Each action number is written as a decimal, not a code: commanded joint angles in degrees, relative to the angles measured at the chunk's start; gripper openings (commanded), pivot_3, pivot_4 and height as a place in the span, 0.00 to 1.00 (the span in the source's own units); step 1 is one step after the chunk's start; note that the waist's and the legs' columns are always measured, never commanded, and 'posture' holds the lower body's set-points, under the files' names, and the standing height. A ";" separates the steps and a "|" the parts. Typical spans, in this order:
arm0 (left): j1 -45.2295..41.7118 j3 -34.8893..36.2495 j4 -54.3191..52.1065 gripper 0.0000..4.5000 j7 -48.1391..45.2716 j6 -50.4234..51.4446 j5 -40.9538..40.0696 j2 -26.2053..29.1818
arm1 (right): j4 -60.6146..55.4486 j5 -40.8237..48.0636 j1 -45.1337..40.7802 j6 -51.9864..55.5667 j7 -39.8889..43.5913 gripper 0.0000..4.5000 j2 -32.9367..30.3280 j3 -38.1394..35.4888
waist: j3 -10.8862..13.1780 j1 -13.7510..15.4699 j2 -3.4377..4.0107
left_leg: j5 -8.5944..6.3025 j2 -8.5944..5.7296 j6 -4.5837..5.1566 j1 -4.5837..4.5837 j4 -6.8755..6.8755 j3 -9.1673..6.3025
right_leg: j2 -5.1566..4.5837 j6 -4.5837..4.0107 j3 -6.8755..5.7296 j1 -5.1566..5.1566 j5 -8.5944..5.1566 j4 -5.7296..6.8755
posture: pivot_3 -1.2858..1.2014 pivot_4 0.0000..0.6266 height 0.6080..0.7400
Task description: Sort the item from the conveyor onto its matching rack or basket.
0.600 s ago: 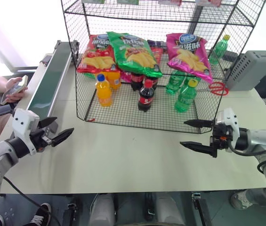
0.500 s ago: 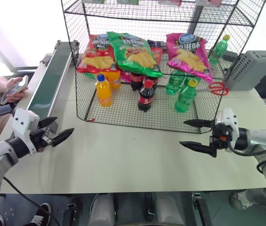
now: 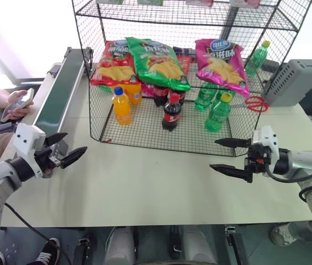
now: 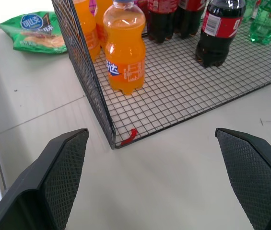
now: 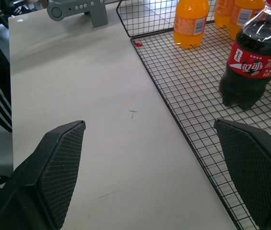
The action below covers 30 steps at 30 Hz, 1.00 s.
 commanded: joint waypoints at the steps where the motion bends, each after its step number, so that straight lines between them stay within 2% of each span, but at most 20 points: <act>1: -0.63 0.86 0.02 1.00 -0.47 -0.98 -0.04 0.43 | 0.10 0.02 -1.25 -1.47 -0.23 0.99 0.55 -0.54 | 0.00 -0.04 0.00 | 0.00 0.00 0.00 0.00 0.00 0.00 | 0.00 0.00 0.00 0.00 0.00 0.00 | 0.52 0.24 1.00; 30: 0.41 -1.22 1.18 1.00 -1.23 -4.07 1.67 -1.07 | 4.04 -3.24 -3.44 -5.52 -0.63 0.99 0.97 1.11 | 0.00 -0.03 0.00 | 0.00 0.00 0.00 0.02 0.02 0.01 | 0.00 0.01 0.00 0.00 0.01 0.06 | 0.52 0.24 1.00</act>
